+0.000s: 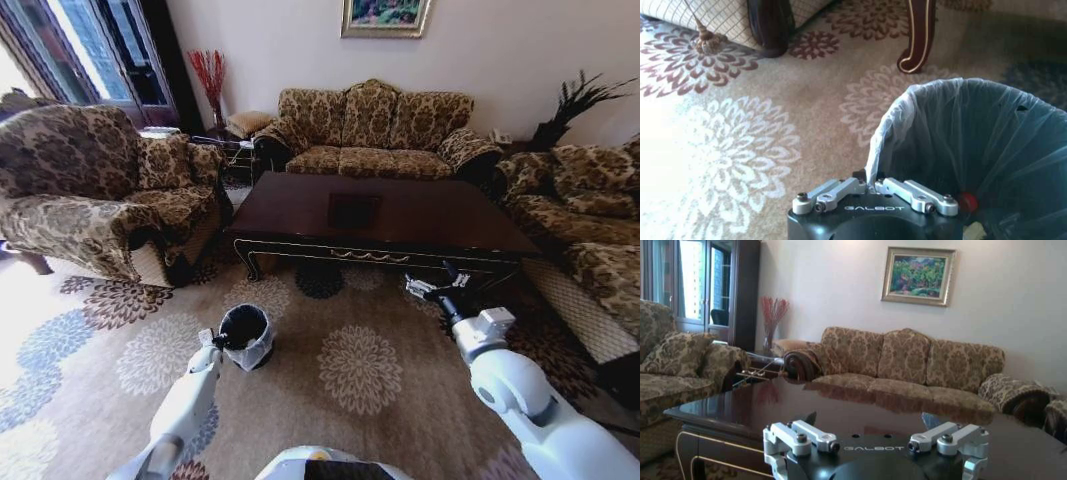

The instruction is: Move to the front of the table and place the trash on the table into the trash bin.

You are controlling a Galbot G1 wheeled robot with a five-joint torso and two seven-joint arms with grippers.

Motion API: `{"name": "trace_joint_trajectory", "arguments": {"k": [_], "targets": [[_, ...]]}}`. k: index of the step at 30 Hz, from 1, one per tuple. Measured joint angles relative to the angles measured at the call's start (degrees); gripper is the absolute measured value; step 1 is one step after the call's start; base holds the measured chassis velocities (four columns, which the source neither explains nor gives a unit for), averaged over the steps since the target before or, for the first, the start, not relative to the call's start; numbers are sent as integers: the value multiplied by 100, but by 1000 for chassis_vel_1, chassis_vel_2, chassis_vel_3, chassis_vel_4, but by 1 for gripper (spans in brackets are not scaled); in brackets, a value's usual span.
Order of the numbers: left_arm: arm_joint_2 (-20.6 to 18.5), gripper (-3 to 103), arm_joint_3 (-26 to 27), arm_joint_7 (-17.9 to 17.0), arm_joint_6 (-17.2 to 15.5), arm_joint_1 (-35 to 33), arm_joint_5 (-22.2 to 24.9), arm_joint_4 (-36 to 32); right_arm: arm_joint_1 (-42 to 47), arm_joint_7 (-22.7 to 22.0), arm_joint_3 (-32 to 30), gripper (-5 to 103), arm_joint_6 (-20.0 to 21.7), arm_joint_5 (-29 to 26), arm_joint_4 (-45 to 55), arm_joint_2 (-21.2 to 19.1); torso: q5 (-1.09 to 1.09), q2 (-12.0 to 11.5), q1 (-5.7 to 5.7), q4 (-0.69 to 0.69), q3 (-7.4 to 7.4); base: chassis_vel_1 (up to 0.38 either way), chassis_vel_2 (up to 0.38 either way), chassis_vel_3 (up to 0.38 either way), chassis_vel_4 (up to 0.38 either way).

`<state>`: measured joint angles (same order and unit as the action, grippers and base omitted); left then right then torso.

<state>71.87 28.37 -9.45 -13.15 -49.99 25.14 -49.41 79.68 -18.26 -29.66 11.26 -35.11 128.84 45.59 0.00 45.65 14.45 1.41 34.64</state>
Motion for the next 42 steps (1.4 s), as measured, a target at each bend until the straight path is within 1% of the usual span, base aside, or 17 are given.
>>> {"name": "trace_joint_trajectory", "arguments": {"k": [7, 15, 16, 21, 24, 25, 26, 27, 30, 31, 33, 35, 36, 39, 40, 41, 42], "targets": [[64, 2, 7, 59, 142, 175, -122, 321, 33, 38, -30, 100, -101, 4, -29, 43, 1, 0, 0, -1, 0, 0, 0, 0, 0], [175, 2, 100, 233, 312, 317, 75, 571, 84, 86, -22, 100, -158, 76, -71, 95, 0, 0, 0, -2, 0, 0, 0, 0, 0], [193, -2, 114, 241, 356, 342, 53, 634, 85, 87, -22, 100, -161, 77, -71, 94, 1, 0, 0, -2, 0, 0, 0, 0, 0], [288, 19, 207, 305, 626, 452, -224, 1023, 90, 88, -61, 100, -164, 63, -31, 39, 3, 0, 0, 0, 0, 0, 0, 0, 0], [334, 19, 254, 377, 746, 472, -363, 1183, 100, 86, -102, 100, -164, 30, 11, 10, 1, 0, 0, -2, 0, 0, 0, 0, 0], [351, 29, 280, 403, 826, 475, -432, 1252, 111, 85, -122, 100, -164, 16, 30, -1, 0, 0, 0, -2, 0, 0, 0, 0, 0], [374, 34, 315, 420, 923, 474, -489, 1298, 130, 85, -148, 100, -164, 2, 57, -13, 1, 0, 0, -1, 0, 0, 0, 0, 0], [374, 34, 315, 420, 923, 474, -489, 1298, 130, 85, -148, 100, -164, 2, 57, -13, 1, 0, 0, -1, 0, 0, 0, 0, 0], [401, 51, 393, 350, 985, 392, -505, 1106, 164, 85, -181, 100, -164, -10, 97, -24, 0, 0, 0, -2, 0, 0, 0, 0, 0], [401, 51, 393, 350, 985, 392, -505, 1106, 164, 85, -181, 100, -164, -10, 97, -24, 0, 0, 0, -2, 0, 0, 0, 0, 0], [388, 62, 457, 149, 1026, 274, -513, 706, 176, 85, -188, 100, -160, -26, 151, -28, 1, 0, 0, -2, 0, 0, 0, 0, 0], [348, 67, 535, -144, 1045, 145, -711, 271, 186, 83, -194, 100, -145, -41, 197, -29, 0, 0, 0, -2, 0, 0, 0, 0, 0], [348, 67, 535, -144, 1045, 145, -711, 271, 186, 83, -194, 100, -145, -41, 197, -29, 0, 0, 0, -2, 0, 0, 0, 0, 0], [276, 84, 686, -579, 1166, -140, -1278, -644, 215, 89, -207, 100, -127, -65, 268, -23, 0, 0, 0, 0, 0, 0, 0, 0, 0], [276, 84, 686, -579, 1166, -140, -1278, -644, 215, 89, -207, 100, -127, -65, 268, -23, 0, 0, 0, 0, 0, 0, 0, 0, 0], [259, 89, 710, -763, 1168, -269, -1332, -1111, 229, 109, -220, 100, -107, -87, 305, -18, 0, 0, 0, -1, 0, 0, 0, 0, 0], [246, 89, 727, -852, 1148, -373, -1322, -1474, 242, 118, -227, 100, -90, -100, 336, -16, -1, 0, 0, -1, 0, 0, 0, 0, 0]]}}
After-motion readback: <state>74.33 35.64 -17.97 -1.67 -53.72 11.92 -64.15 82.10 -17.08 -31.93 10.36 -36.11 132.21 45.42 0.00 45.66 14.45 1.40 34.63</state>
